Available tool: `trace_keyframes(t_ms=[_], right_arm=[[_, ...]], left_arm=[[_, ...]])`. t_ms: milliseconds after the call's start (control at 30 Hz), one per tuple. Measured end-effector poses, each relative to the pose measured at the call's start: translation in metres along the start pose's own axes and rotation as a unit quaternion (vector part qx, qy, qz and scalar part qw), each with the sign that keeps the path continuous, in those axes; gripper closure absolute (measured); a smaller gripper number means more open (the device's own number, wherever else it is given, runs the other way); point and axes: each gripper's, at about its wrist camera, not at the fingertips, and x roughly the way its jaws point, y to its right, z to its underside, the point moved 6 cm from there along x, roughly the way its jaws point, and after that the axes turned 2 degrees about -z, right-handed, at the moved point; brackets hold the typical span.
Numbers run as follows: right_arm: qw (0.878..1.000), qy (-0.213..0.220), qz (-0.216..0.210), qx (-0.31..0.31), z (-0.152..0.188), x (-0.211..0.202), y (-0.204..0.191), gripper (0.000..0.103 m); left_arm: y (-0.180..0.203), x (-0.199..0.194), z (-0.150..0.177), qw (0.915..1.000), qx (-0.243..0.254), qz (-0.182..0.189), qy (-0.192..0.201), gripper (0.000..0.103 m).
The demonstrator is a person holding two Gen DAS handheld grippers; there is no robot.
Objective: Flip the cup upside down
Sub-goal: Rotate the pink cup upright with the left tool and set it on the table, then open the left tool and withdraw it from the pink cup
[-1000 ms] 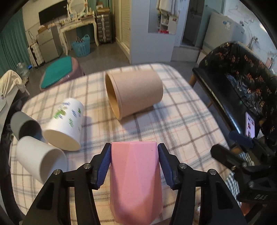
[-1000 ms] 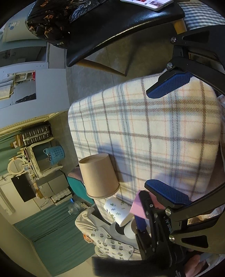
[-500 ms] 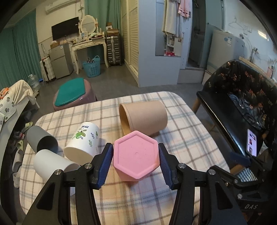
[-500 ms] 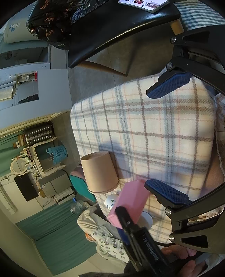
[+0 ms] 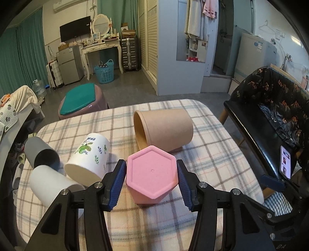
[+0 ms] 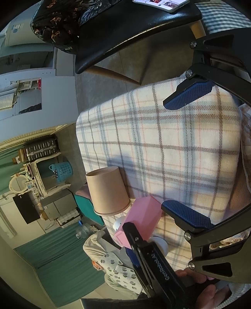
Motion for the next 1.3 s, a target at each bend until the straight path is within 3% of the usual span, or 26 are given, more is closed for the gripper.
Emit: trace_keyframes(t_ms=[267, 400, 667, 1033, 1167, 1300], right_arm=[[1.000, -0.004, 0.004, -0.002, 0.000, 0.004, 0.000, 0.008], [1.000, -0.004, 0.005, -0.003, 0.000, 0.003, -0.001, 0.008], [1.000, 0.003, 0.007, -0.007, -0.002, -0.001, -0.004, 0.008], [0.998, 0.048, 0.010, -0.038, -0.001, -0.048, -0.030, 0.008], [0.995, 0.080, 0.010, -0.057, 0.003, -0.072, -0.048, 0.008], [0.992, 0.104, 0.006, -0.074, 0.012, -0.088, -0.066, 0.008]], left_arm=[[-0.001, 0.010, -0.006, 1.0000, -0.001, -0.002, 0.004, 0.047], [-0.001, 0.011, -0.005, 1.0000, -0.002, 0.003, 0.006, 0.030], [-0.003, -0.003, -0.008, 0.9997, 0.003, -0.009, 0.021, 0.029], [-0.025, -0.088, -0.013, 0.9937, -0.019, -0.017, 0.109, 0.029], [-0.038, -0.126, -0.003, 0.9877, -0.033, -0.025, 0.151, 0.017], [-0.050, -0.158, 0.013, 0.9812, -0.043, -0.033, 0.186, 0.017]])
